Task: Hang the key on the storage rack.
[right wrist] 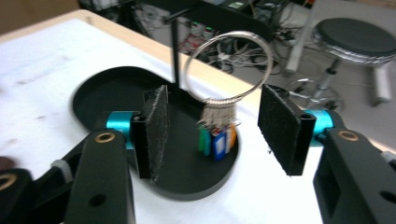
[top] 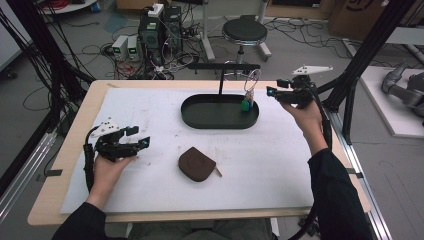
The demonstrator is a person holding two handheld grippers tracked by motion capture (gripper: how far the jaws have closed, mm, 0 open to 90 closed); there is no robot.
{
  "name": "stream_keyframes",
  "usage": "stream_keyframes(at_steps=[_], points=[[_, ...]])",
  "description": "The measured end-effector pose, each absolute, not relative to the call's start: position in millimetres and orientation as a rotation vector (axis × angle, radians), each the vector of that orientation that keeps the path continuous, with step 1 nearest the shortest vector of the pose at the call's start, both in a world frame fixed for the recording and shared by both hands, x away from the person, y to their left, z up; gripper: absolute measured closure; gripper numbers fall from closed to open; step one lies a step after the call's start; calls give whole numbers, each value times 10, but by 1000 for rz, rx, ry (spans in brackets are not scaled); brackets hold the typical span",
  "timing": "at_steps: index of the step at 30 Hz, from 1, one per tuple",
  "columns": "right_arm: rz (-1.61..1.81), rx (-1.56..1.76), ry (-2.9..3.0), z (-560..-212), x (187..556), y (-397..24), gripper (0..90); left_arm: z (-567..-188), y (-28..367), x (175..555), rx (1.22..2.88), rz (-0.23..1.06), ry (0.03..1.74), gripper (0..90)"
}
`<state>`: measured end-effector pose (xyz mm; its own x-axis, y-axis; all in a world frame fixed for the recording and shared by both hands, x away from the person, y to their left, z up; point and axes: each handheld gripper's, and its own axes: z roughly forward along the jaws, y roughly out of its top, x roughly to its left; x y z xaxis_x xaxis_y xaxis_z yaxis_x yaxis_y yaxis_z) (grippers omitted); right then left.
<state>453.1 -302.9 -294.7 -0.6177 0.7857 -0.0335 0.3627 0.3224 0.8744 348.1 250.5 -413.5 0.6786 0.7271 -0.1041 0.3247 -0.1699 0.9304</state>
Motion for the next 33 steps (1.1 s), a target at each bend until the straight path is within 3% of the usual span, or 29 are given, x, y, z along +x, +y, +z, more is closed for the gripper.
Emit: stream_keyframes(at_steps=[16,28,33], points=[[1514,950,2038,-3167,3790,-3164,406,-4167,2453,3480,1793,414,807,315],[1518,1055,1906,-3708,3538,-3335,331,-4131,2512,3416,1771,447,797,315],[1470,1088,1894,-3808,3505,-3365,380,-4117,2489,3396,1771,453,781,313]])
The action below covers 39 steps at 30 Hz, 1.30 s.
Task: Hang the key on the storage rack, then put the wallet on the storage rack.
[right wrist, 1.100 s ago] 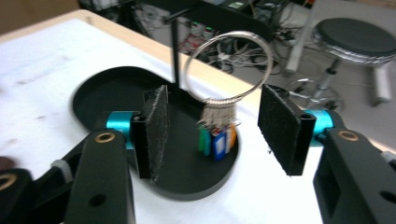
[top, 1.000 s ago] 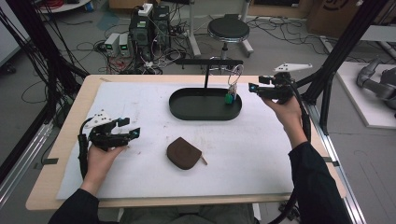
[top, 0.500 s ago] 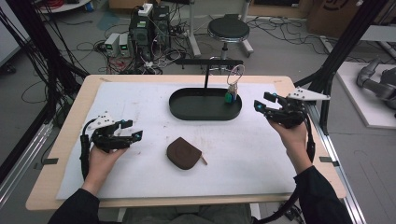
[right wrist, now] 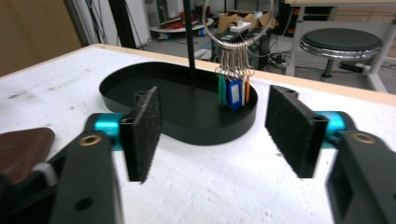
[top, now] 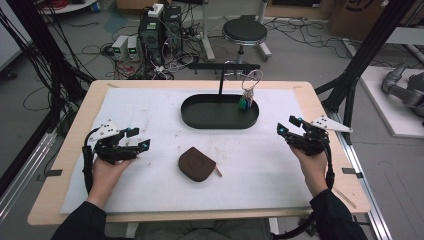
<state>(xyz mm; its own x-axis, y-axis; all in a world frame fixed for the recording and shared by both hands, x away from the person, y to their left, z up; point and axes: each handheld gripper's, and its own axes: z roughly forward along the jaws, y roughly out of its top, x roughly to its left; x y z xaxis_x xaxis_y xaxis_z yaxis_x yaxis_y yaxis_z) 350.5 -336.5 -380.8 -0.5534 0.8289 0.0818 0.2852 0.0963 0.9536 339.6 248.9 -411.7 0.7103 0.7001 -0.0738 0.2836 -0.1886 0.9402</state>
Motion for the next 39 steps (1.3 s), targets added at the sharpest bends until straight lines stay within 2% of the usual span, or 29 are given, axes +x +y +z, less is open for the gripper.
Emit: stream_keyframes(at_steps=[4,9,13,17,21,23,27,30,39], points=[[1429,1136,1890,-3910,3489,-3402,405,-4106,2449,3383,1772,456,758,311],[1384,1114,1848,-3960,3452,-3437,382,-4102,2408,3392,1777,455,741,311],[1368,1080,1830,-3974,3429,-3443,399,-4103,2401,3400,1777,465,736,303],[1310,1010,1827,-3995,3401,-3406,459,-4102,2376,3396,1779,477,708,304],[1319,986,1807,-4040,3384,-3371,457,-4105,2362,3400,1769,476,693,307],[1330,1003,1827,-4052,3405,-3348,335,-4104,2342,3399,1769,470,693,313],[1347,1005,1856,-4046,3425,-3336,315,-4090,2285,3403,1766,410,700,316],[1356,1022,1882,-4053,3434,-3330,234,-4080,2217,3402,1764,392,692,313],[1356,1010,1917,-4052,3445,-3317,219,-4091,1908,3529,1812,297,671,315]])
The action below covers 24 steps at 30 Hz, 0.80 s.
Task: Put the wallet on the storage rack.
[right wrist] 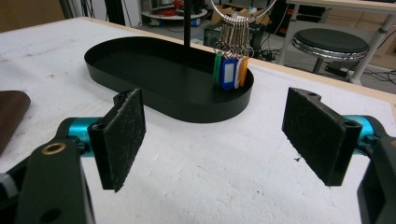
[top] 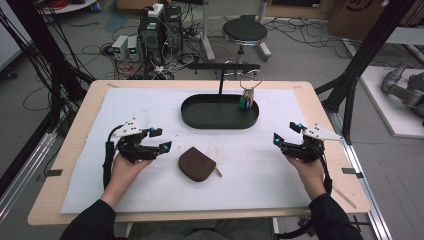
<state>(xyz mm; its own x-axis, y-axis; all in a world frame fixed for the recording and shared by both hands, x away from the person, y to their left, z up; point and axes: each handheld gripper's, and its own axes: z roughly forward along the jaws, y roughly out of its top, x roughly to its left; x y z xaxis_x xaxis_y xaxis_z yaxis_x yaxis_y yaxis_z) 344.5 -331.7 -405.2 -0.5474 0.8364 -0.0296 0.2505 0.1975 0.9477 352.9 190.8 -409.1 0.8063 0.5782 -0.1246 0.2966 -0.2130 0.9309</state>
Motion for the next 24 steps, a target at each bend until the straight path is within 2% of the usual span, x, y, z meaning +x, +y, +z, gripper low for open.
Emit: stream_keyframes(at_steps=[13,18,24], points=[[1335,1015,1938,-4071,3469,-3294,220,-4224,1483,3787,1903,137,733,451],[1330,1010,1947,-4074,3468,-3279,233,-4307,1347,3886,1956,47,788,482],[1324,995,1961,-4075,3460,-3265,236,-4373,1288,3915,2024,29,818,490]])
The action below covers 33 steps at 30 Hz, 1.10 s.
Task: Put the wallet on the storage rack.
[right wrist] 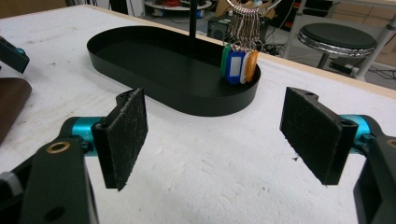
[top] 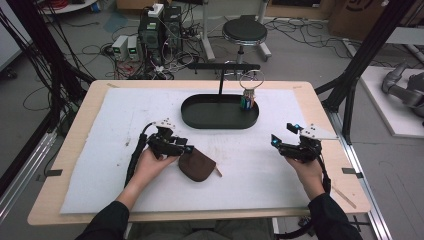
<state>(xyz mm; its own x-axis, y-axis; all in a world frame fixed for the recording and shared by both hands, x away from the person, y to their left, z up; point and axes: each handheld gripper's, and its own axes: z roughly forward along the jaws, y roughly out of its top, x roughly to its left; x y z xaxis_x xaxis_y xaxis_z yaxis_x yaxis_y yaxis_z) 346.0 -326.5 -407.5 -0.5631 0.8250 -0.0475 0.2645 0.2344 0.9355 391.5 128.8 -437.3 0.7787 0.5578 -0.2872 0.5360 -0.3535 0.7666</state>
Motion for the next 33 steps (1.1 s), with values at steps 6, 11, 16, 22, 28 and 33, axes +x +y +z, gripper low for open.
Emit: stream_keyframes(at_steps=[6,11,16,22,28,33], points=[[1327,991,1965,-4076,3461,-3263,239,-4414,1316,3948,2007,-43,870,480],[1314,979,1983,-4087,3470,-3238,245,-4445,1335,3972,1985,-106,895,514],[1305,970,1990,-4091,3469,-3214,249,-4429,1321,3951,1988,-128,850,675],[1304,960,1996,-4094,3469,-3202,254,-4413,1311,3919,1994,-107,825,743],[1308,957,1995,-4090,3466,-3202,256,-4382,1323,3851,1977,-28,774,812],[1311,962,1995,-4092,3469,-3202,256,-4319,1316,3784,1909,-9,731,833]])
